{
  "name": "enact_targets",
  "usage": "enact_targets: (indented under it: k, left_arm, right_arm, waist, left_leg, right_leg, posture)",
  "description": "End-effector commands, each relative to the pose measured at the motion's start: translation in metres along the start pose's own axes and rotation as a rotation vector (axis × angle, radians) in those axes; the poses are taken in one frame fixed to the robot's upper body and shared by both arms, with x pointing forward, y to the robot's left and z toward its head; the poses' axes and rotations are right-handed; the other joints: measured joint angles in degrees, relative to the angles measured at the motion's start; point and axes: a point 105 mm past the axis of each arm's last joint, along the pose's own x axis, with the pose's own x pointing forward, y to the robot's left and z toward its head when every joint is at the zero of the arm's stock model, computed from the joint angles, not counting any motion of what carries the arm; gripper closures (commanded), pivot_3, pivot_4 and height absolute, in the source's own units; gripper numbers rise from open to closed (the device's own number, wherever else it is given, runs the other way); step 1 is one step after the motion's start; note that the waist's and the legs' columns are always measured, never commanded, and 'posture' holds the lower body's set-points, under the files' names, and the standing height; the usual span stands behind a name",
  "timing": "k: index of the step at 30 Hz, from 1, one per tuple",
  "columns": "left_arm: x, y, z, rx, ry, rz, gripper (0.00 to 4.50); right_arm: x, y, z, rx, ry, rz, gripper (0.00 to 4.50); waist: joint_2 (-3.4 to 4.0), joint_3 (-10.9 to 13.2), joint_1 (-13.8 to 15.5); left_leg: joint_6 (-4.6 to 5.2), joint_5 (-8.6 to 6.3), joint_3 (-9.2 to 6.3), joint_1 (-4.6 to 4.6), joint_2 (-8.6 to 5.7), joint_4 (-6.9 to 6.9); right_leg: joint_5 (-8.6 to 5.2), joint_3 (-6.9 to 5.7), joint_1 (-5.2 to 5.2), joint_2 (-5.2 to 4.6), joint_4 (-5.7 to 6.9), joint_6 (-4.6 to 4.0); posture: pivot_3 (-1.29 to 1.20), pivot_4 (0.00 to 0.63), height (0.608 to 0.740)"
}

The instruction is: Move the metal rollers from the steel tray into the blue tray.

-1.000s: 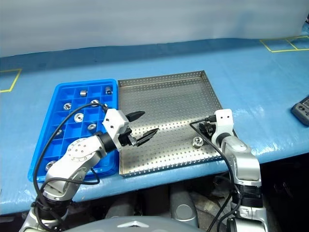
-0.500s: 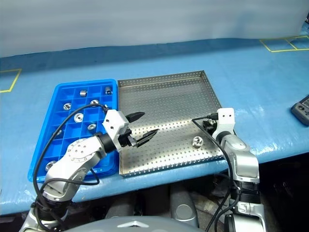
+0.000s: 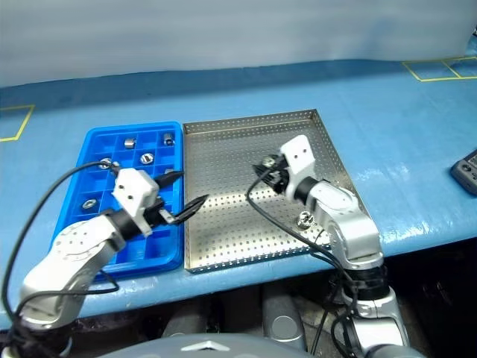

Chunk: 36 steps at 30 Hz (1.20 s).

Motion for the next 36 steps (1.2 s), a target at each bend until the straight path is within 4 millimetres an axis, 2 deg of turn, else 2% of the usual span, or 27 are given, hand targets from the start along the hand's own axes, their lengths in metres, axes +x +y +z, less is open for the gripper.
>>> enact_targets:
  k: [1,3,6,10,17,20,25,36]
  left_arm:
    - [-0.028,0.012,0.011,0.059,0.017,0.105,0.42]
    - [-0.044,0.016,0.014,0.073,0.034,0.163,0.42]
    - [-0.059,0.012,0.016,0.067,0.052,0.194,0.42]
    - [-0.068,0.002,0.005,0.006,0.09,0.189,0.42]
    - [-0.078,-0.014,-0.014,-0.108,0.148,0.177,0.42]
    - [-0.079,-0.018,-0.017,-0.126,0.157,0.172,0.42]
    - [-0.078,-0.028,-0.022,-0.165,0.171,0.152,0.42]
    - [-0.074,-0.032,-0.022,-0.174,0.18,0.143,0.42]
  right_arm:
    - [0.016,0.041,0.021,-0.056,-0.074,0.204,2.62]
    - [0.025,0.053,0.021,-0.055,-0.076,0.263,2.62]
    - [0.037,0.063,0.02,-0.046,-0.071,0.317,2.62]
    - [0.049,0.08,0.015,-0.036,-0.061,0.408,2.62]
    - [0.068,0.092,0.013,-0.023,-0.061,0.482,2.62]
    - [0.072,0.095,0.008,-0.023,-0.042,0.504,2.62]
    - [0.075,0.103,-0.013,-0.013,0.033,0.535,2.62]
    - [0.077,0.113,-0.02,0.025,0.052,0.561,2.62]
  waist:
    - [-0.01,0.0,0.6]
    - [-0.04,0.0,1.7]
    - [-0.07,0.0,3.6]
    - [-0.1,0.0,5.6]
    - [-0.11,0.0,6.9]
    - [-0.11,0.0,7.2]
    - [-0.11,0.0,7.3]
    - [-0.1,0.0,7.5]
  left_leg:
    - [-0.01,0.0,0.0,-0.01,0.01,-0.02]
    - [-0.01,0.0,-0.03,-0.01,0.0,-0.04]
    - [0.0,-0.01,-0.04,-0.02,-0.04,-0.03]
    - [-0.13,0.05,-0.03,0.0,-0.11,-0.01]
    - [-0.11,0.05,-0.11,0.01,-0.09,-0.02]
    - [-0.15,0.07,-0.21,0.02,-0.06,-0.02]
    - [-0.2,0.09,-0.27,0.01,-0.08,-0.04]
    - [-0.24,0.12,-0.33,0.01,-0.07,-0.09]
  right_leg:
    - [-0.01,-0.01,-0.02,0.0,0.0,-0.01]
    - [-0.02,-0.08,-0.02,-0.06,-0.01,-0.03]
    - [-0.04,-0.22,-0.02,-0.2,-0.03,-0.07]
    - [-0.2,-0.31,0.02,-0.35,-0.03,-0.36]
    - [-0.21,-0.41,0.03,-0.32,0.0,-0.52]
    - [-0.24,-0.54,0.05,-0.32,0.01,-0.61]
    - [-0.27,-0.63,0.07,-0.33,0.01,-0.65]
    - [-0.3,-0.75,0.07,-0.29,0.01,-0.7]
  posture:
    - [-0.08,0.15,0.74]
    - [-0.06,0.15,0.74]
    - [0.0,0.15,0.74]
    - [0.04,0.15,0.74]
    - [0.08,0.15,0.74]
    - [0.1,0.15,0.74]
    - [0.1,0.15,0.74]
    - [0.11,0.15,0.74]
